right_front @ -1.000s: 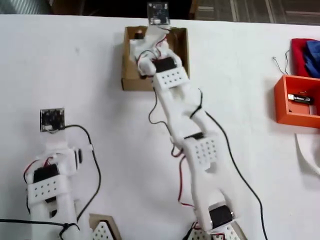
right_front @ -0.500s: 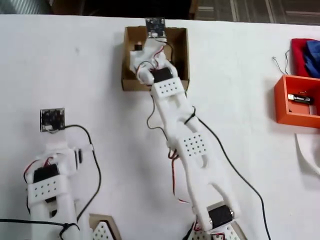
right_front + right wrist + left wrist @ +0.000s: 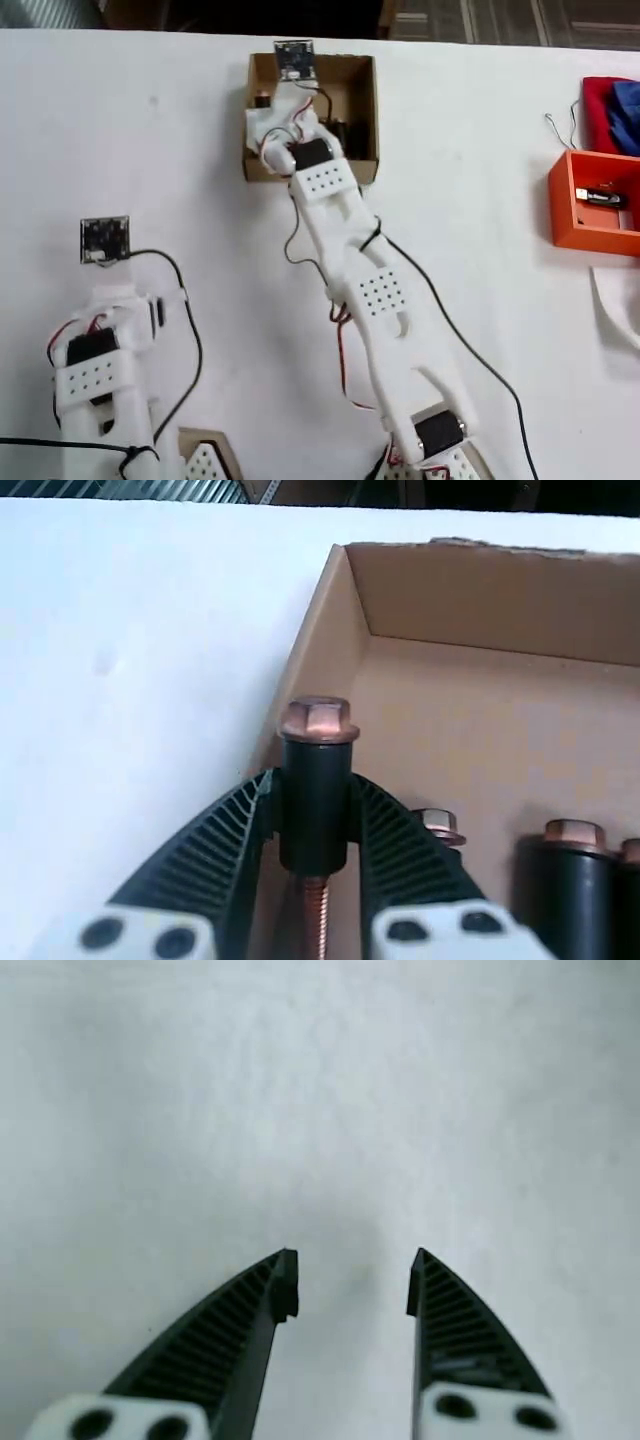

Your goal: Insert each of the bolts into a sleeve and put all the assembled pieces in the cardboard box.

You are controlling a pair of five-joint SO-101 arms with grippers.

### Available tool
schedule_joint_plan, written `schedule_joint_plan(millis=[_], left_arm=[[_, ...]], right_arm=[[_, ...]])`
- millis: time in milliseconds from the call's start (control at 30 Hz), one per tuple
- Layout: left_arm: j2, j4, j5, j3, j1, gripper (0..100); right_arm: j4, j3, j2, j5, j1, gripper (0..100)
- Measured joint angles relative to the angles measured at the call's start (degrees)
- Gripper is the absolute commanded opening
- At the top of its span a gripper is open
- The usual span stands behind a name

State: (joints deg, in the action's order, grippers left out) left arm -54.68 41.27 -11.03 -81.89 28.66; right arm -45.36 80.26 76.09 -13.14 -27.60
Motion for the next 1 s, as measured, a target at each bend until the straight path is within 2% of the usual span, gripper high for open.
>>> schedule_joint_plan(millis=[1000], left_arm=[[0.0, 0.0, 0.0, 0.0, 0.1, 20]], right_arm=[[0.5, -4.7, 2.6, -3.1, 0.4, 2.2]])
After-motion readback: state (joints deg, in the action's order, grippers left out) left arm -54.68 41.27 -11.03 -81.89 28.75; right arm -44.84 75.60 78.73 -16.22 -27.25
